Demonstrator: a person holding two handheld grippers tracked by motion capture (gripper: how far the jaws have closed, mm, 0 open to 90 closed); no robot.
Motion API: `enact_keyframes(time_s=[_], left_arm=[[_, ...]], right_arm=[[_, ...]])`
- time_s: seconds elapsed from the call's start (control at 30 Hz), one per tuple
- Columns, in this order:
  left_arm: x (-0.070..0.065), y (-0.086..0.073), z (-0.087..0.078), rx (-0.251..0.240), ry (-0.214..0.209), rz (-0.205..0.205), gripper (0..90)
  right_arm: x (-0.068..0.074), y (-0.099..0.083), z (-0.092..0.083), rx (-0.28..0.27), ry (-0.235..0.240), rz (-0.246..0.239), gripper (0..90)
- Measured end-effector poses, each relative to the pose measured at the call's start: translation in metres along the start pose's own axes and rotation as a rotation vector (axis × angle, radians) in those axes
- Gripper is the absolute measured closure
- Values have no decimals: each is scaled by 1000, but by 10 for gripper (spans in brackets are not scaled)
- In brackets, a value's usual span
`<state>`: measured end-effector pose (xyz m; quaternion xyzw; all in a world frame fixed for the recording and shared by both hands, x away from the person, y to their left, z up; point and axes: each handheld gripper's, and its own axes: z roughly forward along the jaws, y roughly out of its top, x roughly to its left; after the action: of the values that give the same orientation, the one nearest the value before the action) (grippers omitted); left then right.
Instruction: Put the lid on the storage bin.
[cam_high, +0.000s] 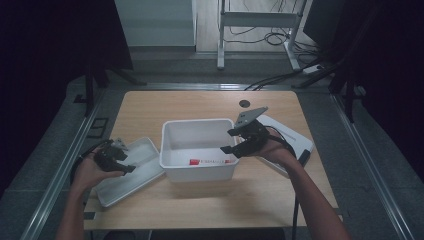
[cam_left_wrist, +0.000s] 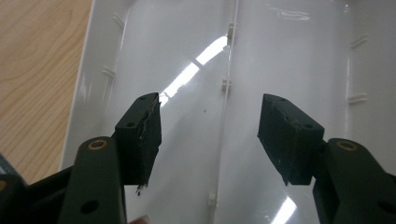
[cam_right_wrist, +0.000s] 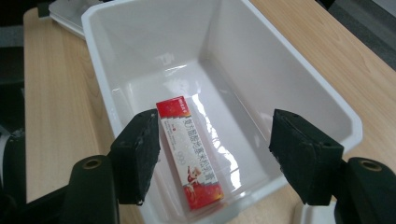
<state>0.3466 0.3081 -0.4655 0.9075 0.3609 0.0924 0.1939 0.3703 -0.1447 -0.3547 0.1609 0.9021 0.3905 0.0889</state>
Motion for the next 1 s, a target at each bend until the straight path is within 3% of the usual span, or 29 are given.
enact_keyframes(time_s=[0.33,0.5,0.77,1.0], left_arm=[[3,15,-6,34,-35,30,462],[3,22,0,89,-67,59,512],[10,15,10,197,-115,69,617],[15,14,19,232,-161,68,719]], right_arm=[[2,-26,-16,-33,-25,27,336],[7,-35,-22,-47,-33,31,337],[21,-47,-27,-76,-39,11,335],[25,-57,-25,-86,-46,23,335]])
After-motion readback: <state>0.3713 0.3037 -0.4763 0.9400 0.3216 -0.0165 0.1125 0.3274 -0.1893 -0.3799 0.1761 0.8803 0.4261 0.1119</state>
